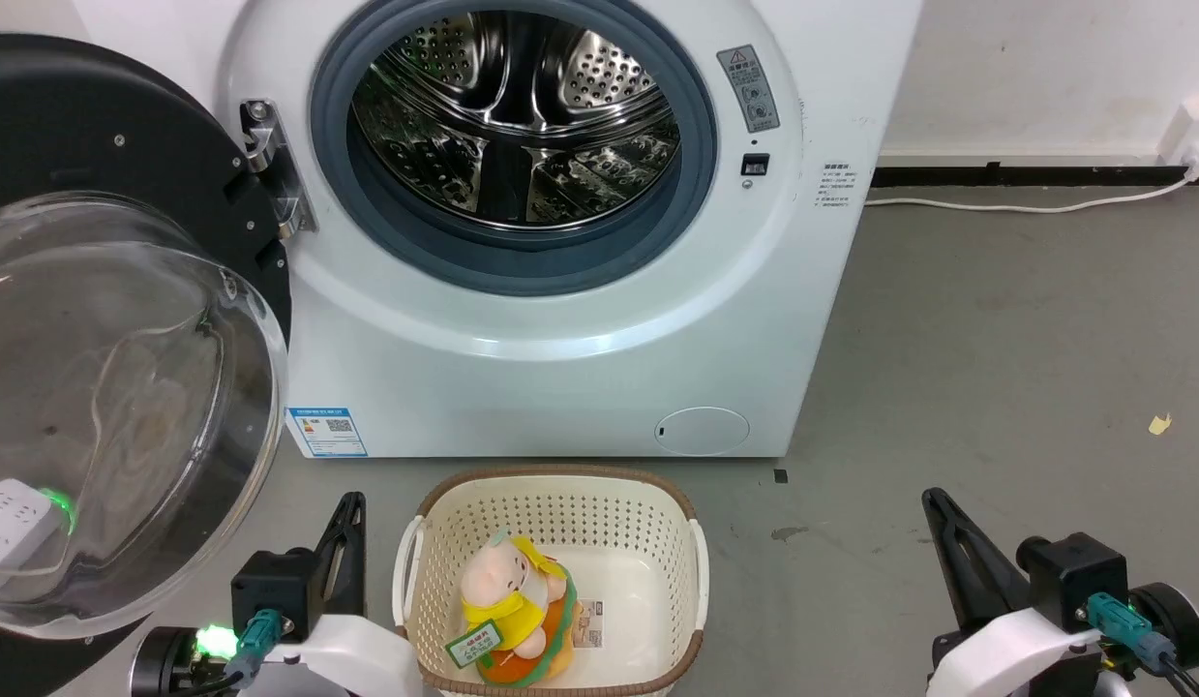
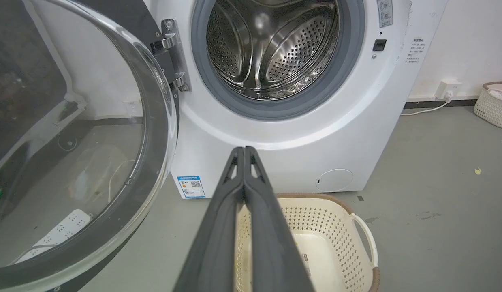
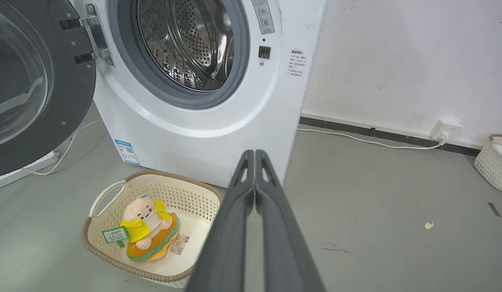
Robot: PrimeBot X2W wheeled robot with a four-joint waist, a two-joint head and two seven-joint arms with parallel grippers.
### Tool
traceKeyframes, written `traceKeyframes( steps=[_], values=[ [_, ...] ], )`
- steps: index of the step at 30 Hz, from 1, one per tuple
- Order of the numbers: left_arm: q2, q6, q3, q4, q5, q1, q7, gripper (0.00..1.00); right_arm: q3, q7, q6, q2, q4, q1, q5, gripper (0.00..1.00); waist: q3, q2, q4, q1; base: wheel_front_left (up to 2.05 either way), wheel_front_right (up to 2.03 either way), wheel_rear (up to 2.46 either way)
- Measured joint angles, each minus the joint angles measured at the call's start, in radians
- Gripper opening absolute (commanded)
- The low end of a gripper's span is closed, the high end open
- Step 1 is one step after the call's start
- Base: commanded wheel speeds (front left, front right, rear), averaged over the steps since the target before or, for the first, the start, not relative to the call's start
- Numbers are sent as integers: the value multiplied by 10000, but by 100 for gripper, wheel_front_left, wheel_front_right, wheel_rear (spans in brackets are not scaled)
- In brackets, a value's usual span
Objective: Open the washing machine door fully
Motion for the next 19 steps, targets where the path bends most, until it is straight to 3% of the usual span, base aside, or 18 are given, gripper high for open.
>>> traceKeyframes(
  steps=[19],
  values=[
    [-6, -10, 13, 0, 0, -1, 0, 0, 0, 4, 0, 4, -2, -12, 0, 0, 0, 0, 0, 0, 0, 0, 0]
  ],
)
